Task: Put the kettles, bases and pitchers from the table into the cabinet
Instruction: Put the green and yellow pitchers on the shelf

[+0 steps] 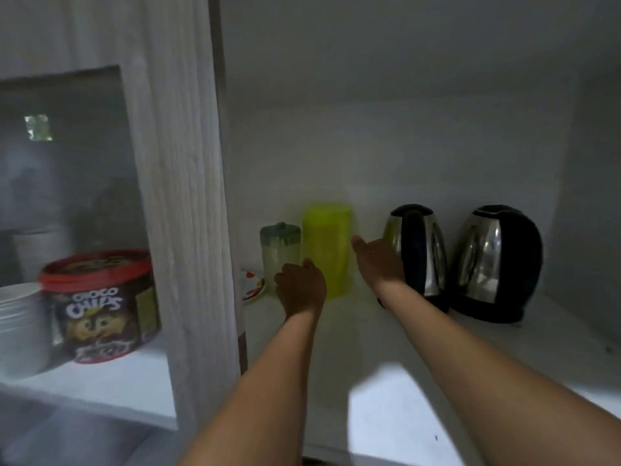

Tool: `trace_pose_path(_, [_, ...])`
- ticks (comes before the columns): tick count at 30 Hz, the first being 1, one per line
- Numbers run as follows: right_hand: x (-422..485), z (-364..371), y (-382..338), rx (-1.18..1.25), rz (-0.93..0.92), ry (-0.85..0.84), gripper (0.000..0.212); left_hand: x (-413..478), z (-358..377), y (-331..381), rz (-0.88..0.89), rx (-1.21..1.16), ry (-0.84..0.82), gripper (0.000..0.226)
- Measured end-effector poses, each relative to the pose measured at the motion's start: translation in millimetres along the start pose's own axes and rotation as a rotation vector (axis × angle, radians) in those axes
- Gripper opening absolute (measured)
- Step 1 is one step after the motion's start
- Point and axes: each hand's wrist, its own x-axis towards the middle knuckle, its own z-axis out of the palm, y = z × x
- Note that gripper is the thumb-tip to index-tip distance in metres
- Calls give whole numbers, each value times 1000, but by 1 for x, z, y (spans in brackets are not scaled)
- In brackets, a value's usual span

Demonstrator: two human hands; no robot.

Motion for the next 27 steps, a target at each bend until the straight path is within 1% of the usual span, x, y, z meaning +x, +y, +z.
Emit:
trace_pose_path(2, [-30, -17, 0, -121, -21, 50, 51, -27, -12, 4, 44, 31, -23, 47])
trace_pose_path(4, [-60, -32, -3, -177, -19, 100, 50, -58, -29, 5, 110, 74, -16, 44])
trace_pose_path(6, [-92, -45, -9, -199, 2, 112, 49, -92, -52, 5, 145, 94, -21, 42])
trace_pose_path(8, [-122, -54, -20, -184, -26, 107, 48, -119, -80, 4, 162, 84, -11, 43])
trace_pose_path(11, [-166, -63, -42, -149, -101, 77, 44, -155, -124, 3, 208, 86, 75, 43])
trace_pose_path(15, [-239, -59, -64, -57, -156, -43, 34, -208, -189, -25, 193, 97, 192, 40])
trace_pose_path(18, [-309, -45, -75, -16, -153, -168, 35, -255, -247, -62, 112, 121, 273, 39])
trace_pose_path(22, [-411, -14, -101, 5, -157, -381, 40, -319, -335, -117, -56, 182, 383, 40])
trace_pose_path(27, [-545, 28, -170, 57, -266, -580, 40, -391, -468, -177, -184, 249, 565, 41])
